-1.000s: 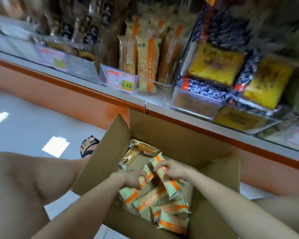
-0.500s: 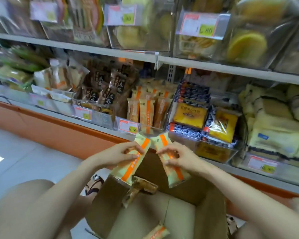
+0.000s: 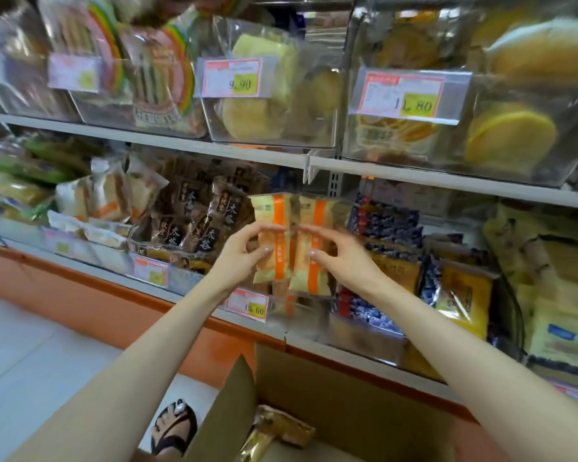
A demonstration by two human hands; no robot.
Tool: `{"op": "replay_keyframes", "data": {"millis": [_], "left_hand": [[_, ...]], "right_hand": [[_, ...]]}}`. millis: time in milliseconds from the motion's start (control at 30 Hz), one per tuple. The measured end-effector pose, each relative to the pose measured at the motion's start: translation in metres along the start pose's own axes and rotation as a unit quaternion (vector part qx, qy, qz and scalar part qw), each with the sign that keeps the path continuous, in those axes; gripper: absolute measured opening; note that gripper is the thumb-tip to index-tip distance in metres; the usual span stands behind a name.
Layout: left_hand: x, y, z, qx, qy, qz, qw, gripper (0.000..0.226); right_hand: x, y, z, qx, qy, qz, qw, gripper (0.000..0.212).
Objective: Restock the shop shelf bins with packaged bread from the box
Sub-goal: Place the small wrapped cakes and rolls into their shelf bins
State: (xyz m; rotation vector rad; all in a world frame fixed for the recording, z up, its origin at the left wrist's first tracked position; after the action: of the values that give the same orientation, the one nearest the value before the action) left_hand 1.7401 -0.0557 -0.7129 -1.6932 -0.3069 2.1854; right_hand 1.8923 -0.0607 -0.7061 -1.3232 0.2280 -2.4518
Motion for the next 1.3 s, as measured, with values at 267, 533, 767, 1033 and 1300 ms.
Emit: {"op": "replay_keyframes", "data": {"millis": [267,533,767,1033,1300], "left_hand": [[0.034,-0.020,-0.018,-0.002,-0.070,0.027,0.997,0.040],[0.031,-0.020,-0.004,0.031,-0.096,0.049,0.994,0.034],[0.046,-0.011,-0.011,0.112,-0.157,0.069,0.979,0.033],[0.050,-0.012,-0.005,0.036,-0.153,0.059,0.986,0.038],[0.046,-0.012,-0.021,0.044,-0.238,0.033,0.970,0.050]], "right_hand": [[-0.023,-0.020,-0.005,0.011,0.052,-0.012,0.999,0.049],[-0.022,-0.023,-0.007,0.013,0.017,0.000,1.000,0.047],[-0.028,-0.024,-0.007,0.012,0.071,-0.006,0.997,0.030],[-0.025,-0.025,-0.002,-0.028,0.147,0.025,0.988,0.047],[-0.036,-0.027,-0.018,0.037,0.237,0.022,0.971,0.053]]}}
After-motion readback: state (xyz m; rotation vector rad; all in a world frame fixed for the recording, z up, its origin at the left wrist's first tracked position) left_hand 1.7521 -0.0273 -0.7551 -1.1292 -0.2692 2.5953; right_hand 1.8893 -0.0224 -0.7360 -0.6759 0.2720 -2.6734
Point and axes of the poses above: each hand's wrist, its own y-axis away from the middle knuckle, its own z-axis out of the back of the hand, x = y × z, the point moved 9 cm from there along -y, towards the middle knuckle, and after that the axes turned 5 degrees about -x, right-handed, at the moved point
